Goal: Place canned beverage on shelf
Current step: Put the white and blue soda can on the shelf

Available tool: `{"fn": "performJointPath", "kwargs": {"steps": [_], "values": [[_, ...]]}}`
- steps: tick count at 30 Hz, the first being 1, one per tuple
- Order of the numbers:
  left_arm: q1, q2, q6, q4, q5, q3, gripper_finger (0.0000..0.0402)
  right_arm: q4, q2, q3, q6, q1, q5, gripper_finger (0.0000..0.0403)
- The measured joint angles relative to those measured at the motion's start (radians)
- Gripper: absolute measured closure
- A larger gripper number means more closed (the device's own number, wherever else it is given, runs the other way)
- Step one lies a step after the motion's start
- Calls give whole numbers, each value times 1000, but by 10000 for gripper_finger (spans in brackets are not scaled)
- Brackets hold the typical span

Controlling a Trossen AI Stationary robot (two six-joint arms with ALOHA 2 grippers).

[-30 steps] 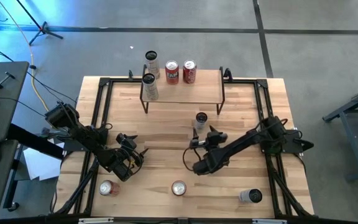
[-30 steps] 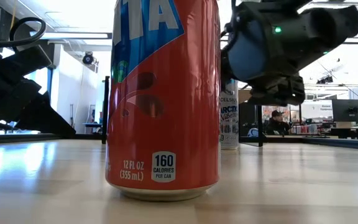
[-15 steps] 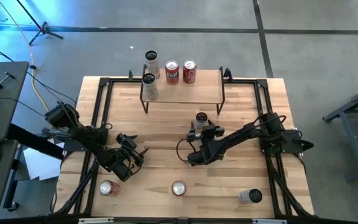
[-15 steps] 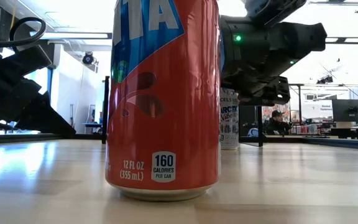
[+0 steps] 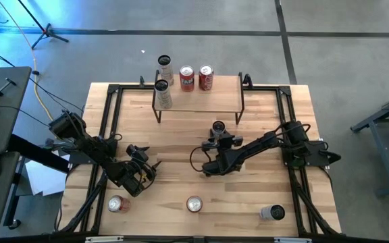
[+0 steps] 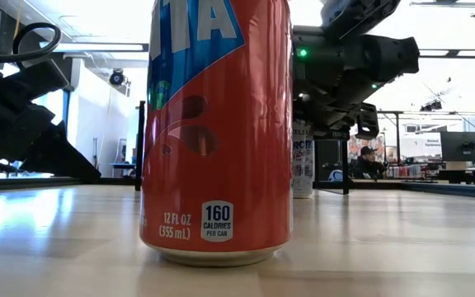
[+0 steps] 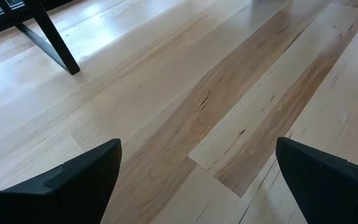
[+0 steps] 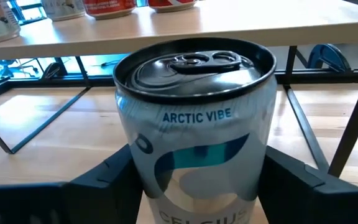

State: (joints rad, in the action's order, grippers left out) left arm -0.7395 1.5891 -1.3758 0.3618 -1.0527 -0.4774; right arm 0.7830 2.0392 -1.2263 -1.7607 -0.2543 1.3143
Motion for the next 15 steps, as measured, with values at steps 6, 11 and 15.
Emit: {"fn": "performJointPath", "kwargs": {"steps": [6,11,15], "values": [[0,0,0,0,-3,0,2,0,0,0,-1,-2,-1,168],[0,0,0,0,-3,0,2,32,0,-47,-8,-23,-33,168],[0,0,0,0,-3,0,2,201,0,-155,-42,-32,-85,168]]}}
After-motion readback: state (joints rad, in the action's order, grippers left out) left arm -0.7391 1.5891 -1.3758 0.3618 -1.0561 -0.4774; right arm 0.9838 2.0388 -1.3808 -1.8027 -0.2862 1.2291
